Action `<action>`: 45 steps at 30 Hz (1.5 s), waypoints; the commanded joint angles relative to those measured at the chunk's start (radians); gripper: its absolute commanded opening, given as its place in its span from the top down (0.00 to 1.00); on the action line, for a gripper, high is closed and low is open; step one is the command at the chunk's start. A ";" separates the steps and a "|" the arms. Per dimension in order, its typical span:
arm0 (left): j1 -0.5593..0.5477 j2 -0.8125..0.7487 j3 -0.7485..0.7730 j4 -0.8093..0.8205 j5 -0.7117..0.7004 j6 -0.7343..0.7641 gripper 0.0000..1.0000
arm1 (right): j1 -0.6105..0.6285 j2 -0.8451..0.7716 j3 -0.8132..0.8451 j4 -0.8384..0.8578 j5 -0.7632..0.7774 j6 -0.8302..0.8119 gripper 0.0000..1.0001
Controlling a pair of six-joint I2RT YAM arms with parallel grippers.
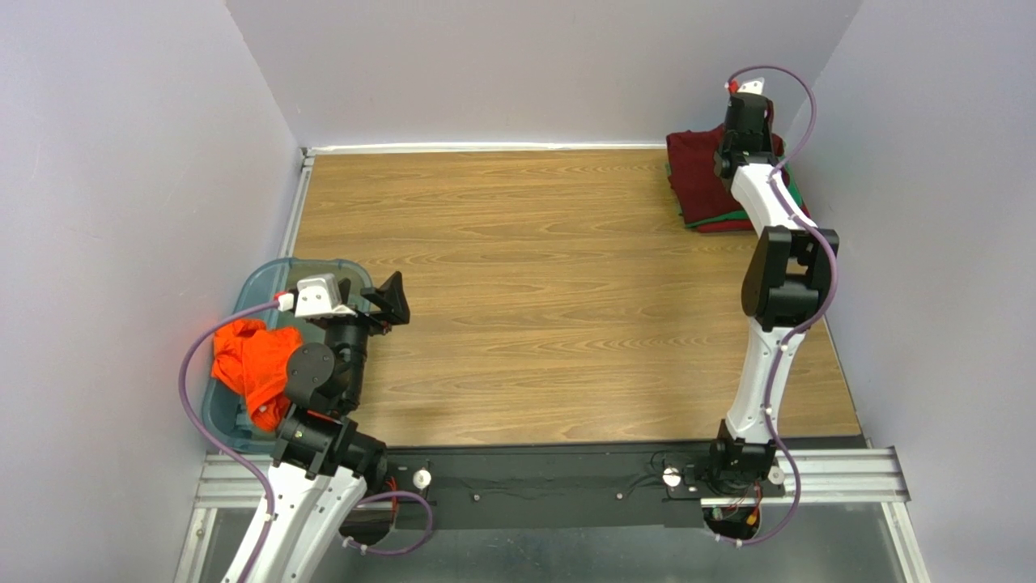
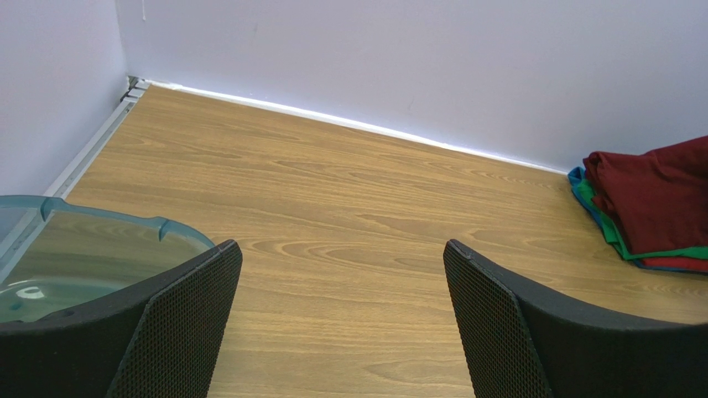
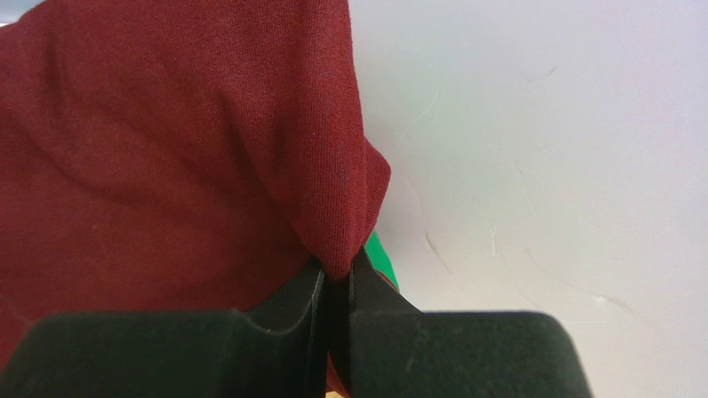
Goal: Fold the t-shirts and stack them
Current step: Neatly place the folded tshirt to the corner
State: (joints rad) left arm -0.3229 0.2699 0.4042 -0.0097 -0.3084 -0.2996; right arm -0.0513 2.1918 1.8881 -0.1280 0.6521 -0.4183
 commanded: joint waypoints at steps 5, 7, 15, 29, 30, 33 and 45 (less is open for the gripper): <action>-0.002 -0.006 0.019 -0.012 -0.049 -0.006 0.02 | -0.056 0.039 0.051 0.024 -0.026 0.038 0.99; -0.002 -0.001 0.019 -0.013 -0.052 -0.006 0.02 | -0.067 0.045 0.052 0.024 -0.032 0.044 0.99; -0.002 0.002 0.018 -0.012 -0.064 -0.010 0.02 | -0.085 0.086 0.065 0.025 -0.037 0.064 0.79; -0.002 -0.006 0.019 -0.021 -0.067 -0.018 0.02 | -0.084 0.027 0.057 0.024 0.000 0.157 0.00; -0.002 -0.008 0.019 -0.021 -0.069 -0.018 0.02 | -0.084 0.011 0.049 0.024 -0.005 0.170 0.00; -0.002 -0.008 0.025 -0.032 -0.064 -0.033 0.02 | -0.084 -0.059 0.005 0.024 -0.063 0.239 0.00; -0.002 0.008 0.042 -0.042 -0.046 -0.033 0.02 | -0.084 -0.221 -0.175 0.011 -0.390 0.522 0.00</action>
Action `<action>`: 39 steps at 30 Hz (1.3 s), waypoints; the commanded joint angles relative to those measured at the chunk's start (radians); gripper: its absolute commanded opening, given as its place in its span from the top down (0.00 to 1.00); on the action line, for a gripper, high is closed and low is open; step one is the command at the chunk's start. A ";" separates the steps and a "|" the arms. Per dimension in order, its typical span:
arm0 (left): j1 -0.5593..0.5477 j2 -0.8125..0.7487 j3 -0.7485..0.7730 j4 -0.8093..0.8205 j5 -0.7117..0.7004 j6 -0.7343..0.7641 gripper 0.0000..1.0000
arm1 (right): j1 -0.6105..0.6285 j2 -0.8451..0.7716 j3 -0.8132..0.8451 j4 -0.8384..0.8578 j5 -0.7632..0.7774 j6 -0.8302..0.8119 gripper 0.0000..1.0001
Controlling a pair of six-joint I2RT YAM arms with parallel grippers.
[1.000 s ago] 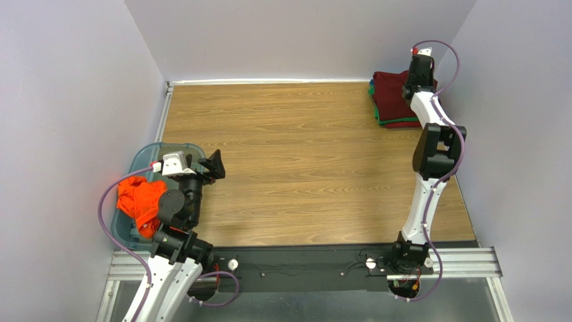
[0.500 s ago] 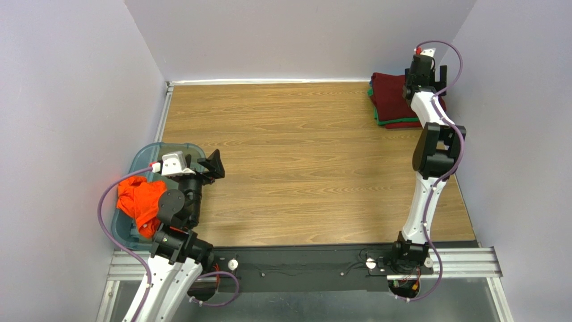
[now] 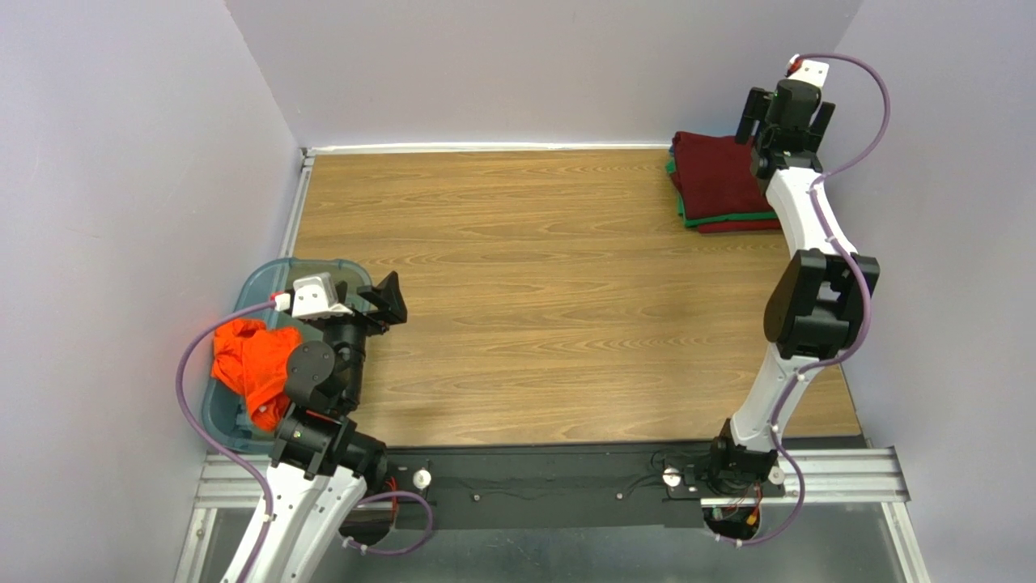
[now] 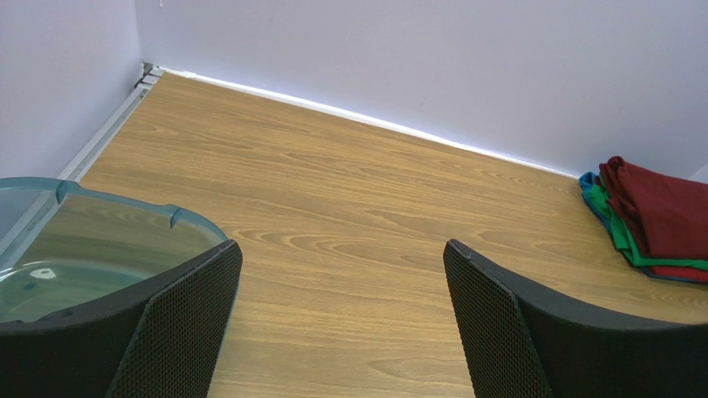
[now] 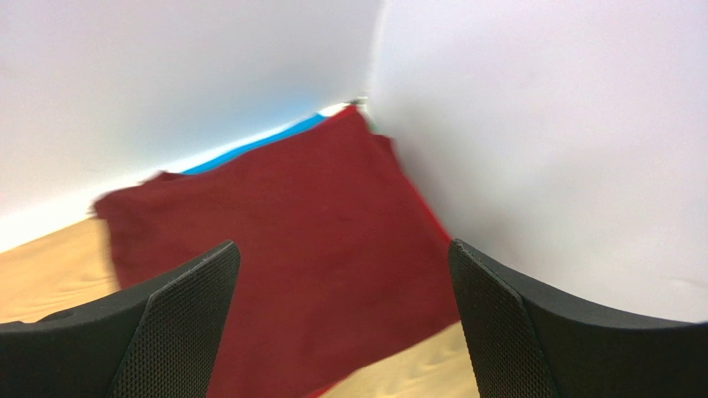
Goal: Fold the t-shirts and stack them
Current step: Neatly place the folded tshirt to the corner, then reset both grippers
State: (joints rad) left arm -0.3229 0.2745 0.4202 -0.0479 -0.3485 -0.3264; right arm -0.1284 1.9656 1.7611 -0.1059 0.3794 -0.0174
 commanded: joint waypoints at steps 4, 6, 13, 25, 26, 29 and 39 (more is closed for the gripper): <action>-0.002 0.002 0.026 -0.006 -0.015 -0.010 0.02 | -0.007 0.035 -0.052 -0.018 -0.090 0.160 0.00; -0.002 0.002 0.025 -0.006 -0.026 -0.013 0.02 | -0.008 0.062 -0.045 -0.018 -0.057 0.166 0.00; -0.002 0.014 0.025 -0.018 -0.067 -0.028 0.02 | -0.049 0.162 -0.012 -0.021 -0.073 0.209 0.00; -0.002 0.034 0.031 -0.023 -0.104 -0.037 0.02 | -0.166 0.259 -0.009 -0.025 -0.326 0.293 0.00; -0.002 0.034 0.031 -0.024 -0.103 -0.037 0.02 | -0.171 0.251 -0.009 -0.025 -0.335 0.292 0.00; -0.002 0.032 0.031 -0.024 -0.103 -0.039 0.02 | -0.172 0.228 -0.008 -0.023 -0.368 0.284 0.00; -0.002 0.019 0.042 -0.030 -0.096 -0.033 0.02 | -0.172 0.000 -0.054 -0.021 -0.455 0.293 0.00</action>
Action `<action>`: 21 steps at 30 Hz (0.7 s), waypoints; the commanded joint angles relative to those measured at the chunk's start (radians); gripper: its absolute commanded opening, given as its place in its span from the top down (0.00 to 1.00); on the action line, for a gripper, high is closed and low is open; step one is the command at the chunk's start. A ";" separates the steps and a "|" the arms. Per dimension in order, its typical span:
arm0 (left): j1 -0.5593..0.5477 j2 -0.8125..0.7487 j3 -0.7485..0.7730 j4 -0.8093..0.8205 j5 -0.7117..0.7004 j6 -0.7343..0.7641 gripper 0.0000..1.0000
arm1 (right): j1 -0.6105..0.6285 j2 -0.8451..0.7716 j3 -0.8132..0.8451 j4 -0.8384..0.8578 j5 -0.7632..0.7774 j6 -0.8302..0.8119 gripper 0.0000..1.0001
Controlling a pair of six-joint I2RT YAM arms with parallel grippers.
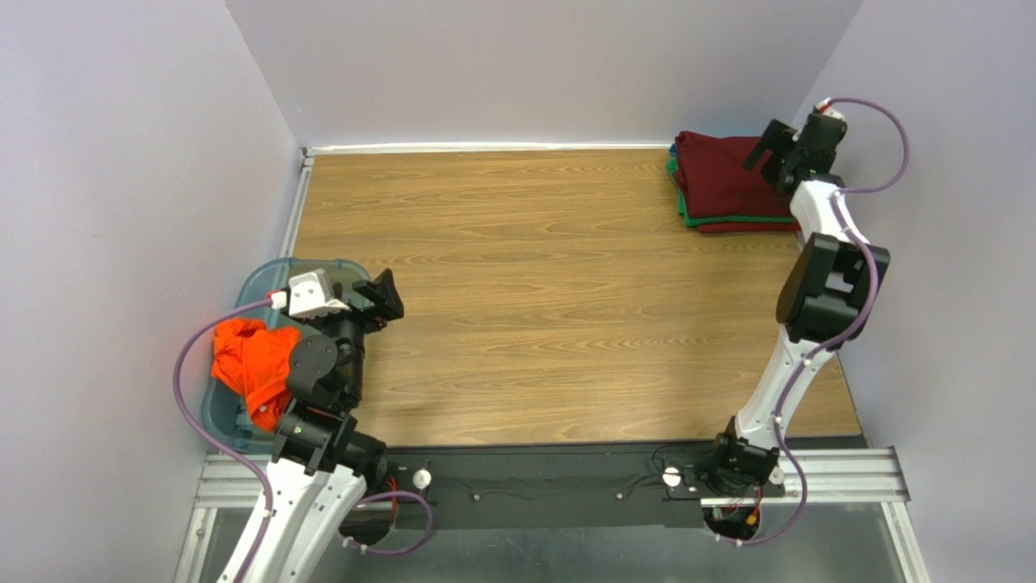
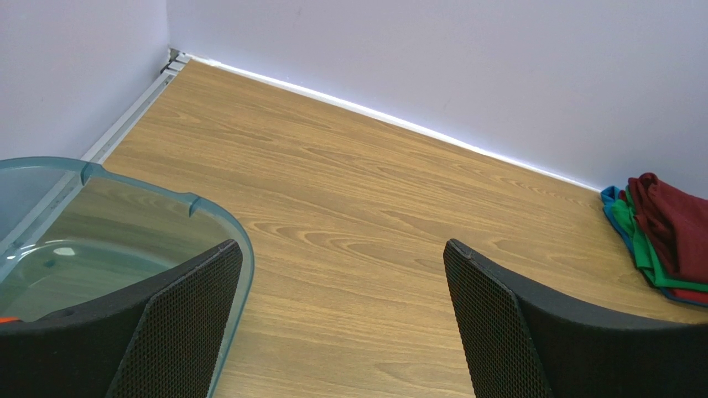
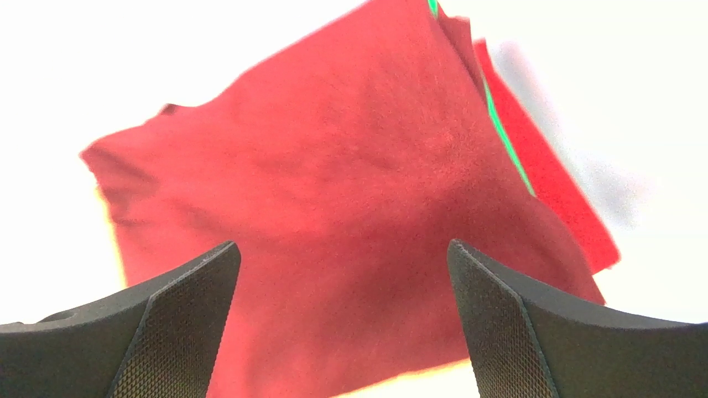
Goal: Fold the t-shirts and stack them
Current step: Reset both grippers
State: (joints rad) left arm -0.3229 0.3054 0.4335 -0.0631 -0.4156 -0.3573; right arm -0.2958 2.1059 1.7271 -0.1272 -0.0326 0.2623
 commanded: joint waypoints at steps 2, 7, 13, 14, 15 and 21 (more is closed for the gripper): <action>-0.002 -0.014 0.031 -0.018 -0.028 -0.003 0.02 | -0.003 -0.199 -0.049 0.000 -0.046 0.012 0.00; -0.002 -0.005 0.051 -0.044 -0.035 -0.025 0.02 | 0.001 -0.323 -0.135 0.000 -0.038 0.040 0.00; -0.002 0.037 0.080 -0.076 -0.023 -0.051 0.02 | 0.061 -0.564 -0.406 0.000 0.023 0.081 0.00; -0.002 0.052 0.083 -0.083 -0.019 -0.052 0.02 | 0.081 -0.601 -0.456 0.000 0.016 0.093 0.00; -0.002 0.061 0.091 -0.086 -0.003 -0.054 0.02 | 0.084 -0.665 -0.542 0.000 0.001 0.106 0.00; -0.002 0.078 0.090 -0.095 0.009 -0.066 0.02 | 0.086 -0.912 -0.829 0.000 -0.072 0.178 0.00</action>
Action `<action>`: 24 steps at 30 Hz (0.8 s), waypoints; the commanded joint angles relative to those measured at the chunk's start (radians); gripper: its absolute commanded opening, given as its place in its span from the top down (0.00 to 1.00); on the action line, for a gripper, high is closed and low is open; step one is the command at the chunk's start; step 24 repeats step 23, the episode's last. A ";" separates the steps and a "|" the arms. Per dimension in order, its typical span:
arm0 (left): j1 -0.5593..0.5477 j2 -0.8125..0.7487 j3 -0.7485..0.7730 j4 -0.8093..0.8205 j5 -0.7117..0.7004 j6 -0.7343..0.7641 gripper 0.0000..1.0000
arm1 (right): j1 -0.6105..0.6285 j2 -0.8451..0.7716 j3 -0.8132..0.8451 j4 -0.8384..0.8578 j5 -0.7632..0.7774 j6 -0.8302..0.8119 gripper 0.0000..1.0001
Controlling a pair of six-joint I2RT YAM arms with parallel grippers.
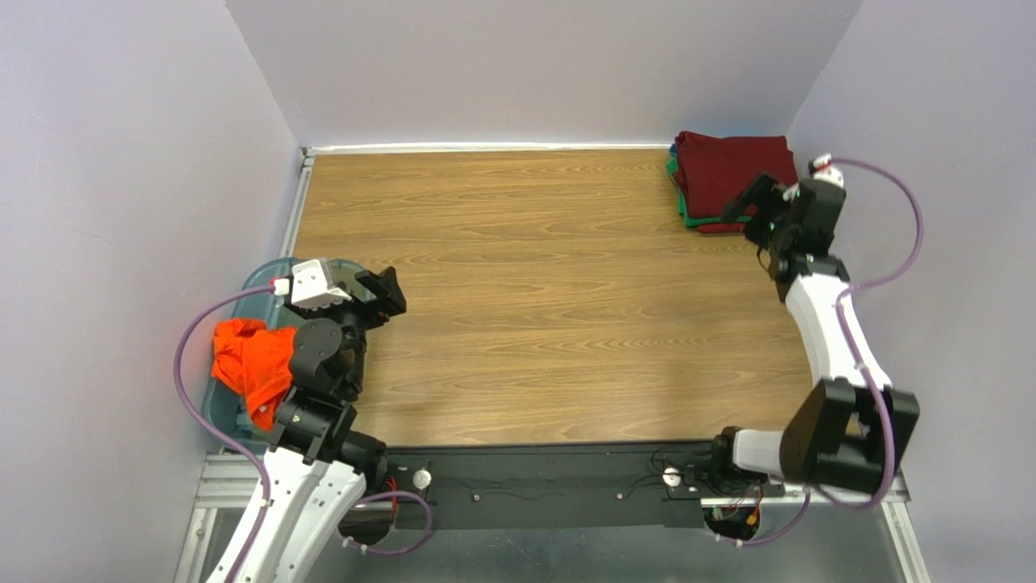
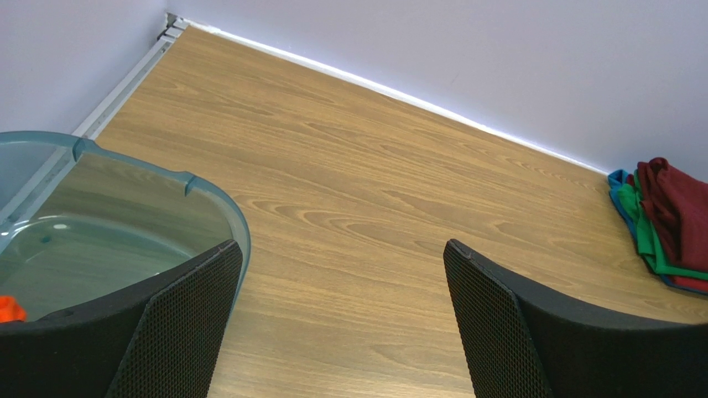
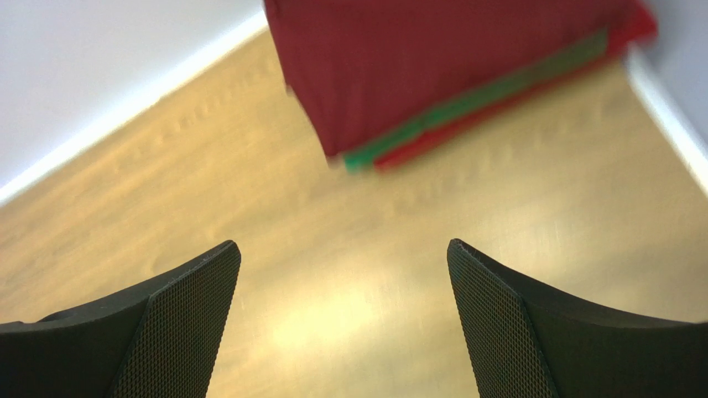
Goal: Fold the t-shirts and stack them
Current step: Reset both grippers
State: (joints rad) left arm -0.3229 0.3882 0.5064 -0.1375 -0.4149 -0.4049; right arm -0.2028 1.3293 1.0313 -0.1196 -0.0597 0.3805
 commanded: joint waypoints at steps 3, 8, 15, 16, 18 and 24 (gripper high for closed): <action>-0.002 -0.015 0.009 -0.019 0.022 -0.017 0.02 | -0.007 -0.249 -0.259 -0.009 -0.138 0.078 0.00; -0.002 -0.034 0.000 -0.013 0.025 -0.014 0.02 | -0.007 -0.406 -0.437 -0.009 -0.284 0.071 0.00; -0.001 -0.022 -0.009 -0.001 0.027 -0.008 0.02 | -0.007 -0.555 -0.563 -0.003 -0.305 0.095 0.00; -0.001 -0.017 -0.008 -0.001 0.021 -0.011 0.02 | -0.007 -0.558 -0.566 -0.003 -0.308 0.086 0.00; -0.001 -0.006 -0.006 -0.007 0.016 -0.017 0.02 | -0.007 -0.568 -0.580 -0.003 -0.301 0.080 0.00; -0.001 -0.008 -0.006 -0.017 0.007 -0.029 0.02 | -0.007 -0.571 -0.571 -0.003 -0.279 0.090 0.00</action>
